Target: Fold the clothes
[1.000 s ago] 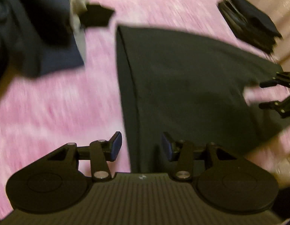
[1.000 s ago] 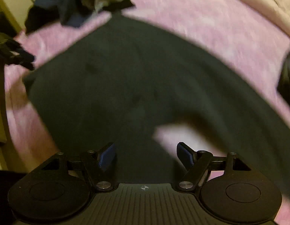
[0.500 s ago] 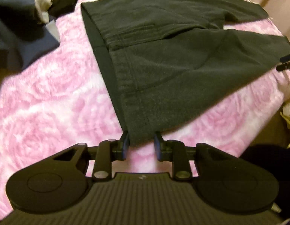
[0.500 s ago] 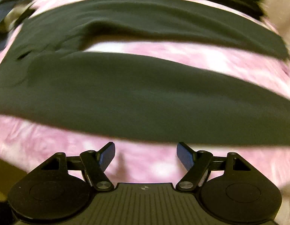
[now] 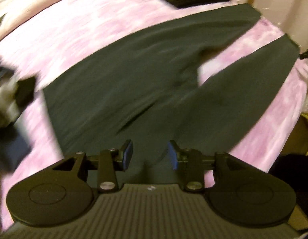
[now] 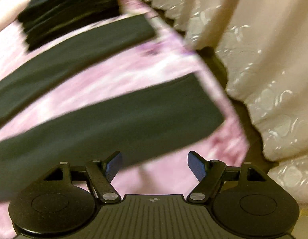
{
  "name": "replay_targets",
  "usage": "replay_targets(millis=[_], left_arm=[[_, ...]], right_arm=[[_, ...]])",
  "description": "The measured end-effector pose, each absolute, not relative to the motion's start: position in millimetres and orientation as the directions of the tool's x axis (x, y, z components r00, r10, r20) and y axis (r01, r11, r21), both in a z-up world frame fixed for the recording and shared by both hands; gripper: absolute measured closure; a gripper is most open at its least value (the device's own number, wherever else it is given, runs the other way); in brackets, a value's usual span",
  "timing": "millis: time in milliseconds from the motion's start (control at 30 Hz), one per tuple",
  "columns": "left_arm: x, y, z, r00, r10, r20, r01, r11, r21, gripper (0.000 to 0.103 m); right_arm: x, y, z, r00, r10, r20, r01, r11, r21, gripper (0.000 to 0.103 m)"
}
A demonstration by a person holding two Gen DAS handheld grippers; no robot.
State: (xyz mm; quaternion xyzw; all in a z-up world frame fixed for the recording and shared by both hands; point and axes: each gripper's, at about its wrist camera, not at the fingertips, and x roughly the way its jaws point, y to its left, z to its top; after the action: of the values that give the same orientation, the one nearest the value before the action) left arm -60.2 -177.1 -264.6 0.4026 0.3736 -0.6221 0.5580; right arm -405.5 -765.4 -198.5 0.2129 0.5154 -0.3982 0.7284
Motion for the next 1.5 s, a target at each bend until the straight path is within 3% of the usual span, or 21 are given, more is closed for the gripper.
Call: replay_targets(millis=[133,267,433,533,633,733,933,1000,1067,1133,1167,1200,1367,1500], left_arm=[[-118.6,-223.8,-275.1,-0.039,-0.369,-0.929,0.995,-0.099,-0.003,0.062],[-173.4,-223.6,-287.5,0.009,-0.316,-0.949,0.99,-0.131,0.053,0.062],[-214.9,-179.2,-303.8,0.118,-0.25,-0.961,0.944,-0.272,0.187,0.062],[-209.7,-145.7,-314.8,0.244,-0.251,-0.937,0.882,-0.344,0.322,0.062],[-179.9,-114.7,-324.3,0.358,-0.247,-0.901,0.832,-0.353,0.427,0.062],[-145.6,-86.7,-339.0,0.45,-0.256,-0.856,0.769,-0.375,0.517,0.062],[-93.8,-50.3,-367.5,0.486,-0.325,-0.811,0.635,-0.506,0.583,0.062],[-85.0,-47.8,-368.4,0.475,-0.349,-0.808,0.617,-0.522,0.589,0.067],[-77.1,-47.0,-369.1,0.461,-0.369,-0.807,0.603,-0.537,0.59,0.094],[-69.1,-49.1,-362.6,0.44,-0.376,-0.816,0.629,-0.519,0.579,0.095],[-67.0,-50.6,-355.0,0.433,-0.374,-0.82,0.654,-0.495,0.571,0.096],[-63.6,-50.2,-345.7,0.428,-0.374,-0.823,0.678,-0.47,0.566,0.096],[-65.1,-25.0,-303.5,0.41,-0.376,-0.831,0.723,-0.421,0.548,0.097],[-72.6,-15.5,-319.7,0.388,-0.308,-0.868,0.765,-0.417,0.49,0.096]], right_arm=[[-428.1,-840.7,-203.4,0.134,-0.389,-0.912,0.772,0.618,-0.15,0.028],[-424.4,-851.8,-193.8,0.237,-0.356,-0.904,0.68,0.725,-0.108,0.028],[-392.5,-766.0,-193.8,0.355,-0.164,-0.92,0.3,0.952,-0.054,0.028],[-378.5,-696.8,-204.3,0.372,-0.096,-0.923,0.015,0.995,-0.097,0.028],[-370.8,-641.7,-219.0,0.384,-0.113,-0.916,-0.167,0.968,-0.19,0.028],[-367.7,-609.1,-232.7,0.393,-0.187,-0.9,-0.257,0.918,-0.303,0.028],[-368.5,-581.5,-257.3,0.412,-0.277,-0.868,-0.437,0.776,-0.455,0.028],[-365.9,-581.9,-260.0,0.412,-0.285,-0.865,-0.458,0.757,-0.467,0.028],[-363.0,-583.7,-262.6,0.41,-0.293,-0.864,-0.473,0.741,-0.476,0.028],[-356.7,-588.1,-268.8,0.376,-0.305,-0.875,-0.491,0.735,-0.467,0.062],[-353.0,-590.7,-272.5,0.354,-0.311,-0.882,-0.501,0.733,-0.46,0.093],[-349.8,-592.5,-271.0,0.336,-0.311,-0.889,-0.498,0.742,-0.448,0.1],[-356.0,-589.2,-235.7,0.307,-0.263,-0.915,-0.482,0.785,-0.388,0.101],[-372.0,-583.0,-247.2,0.236,-0.235,-0.943,-0.517,0.791,-0.326,0.101]])
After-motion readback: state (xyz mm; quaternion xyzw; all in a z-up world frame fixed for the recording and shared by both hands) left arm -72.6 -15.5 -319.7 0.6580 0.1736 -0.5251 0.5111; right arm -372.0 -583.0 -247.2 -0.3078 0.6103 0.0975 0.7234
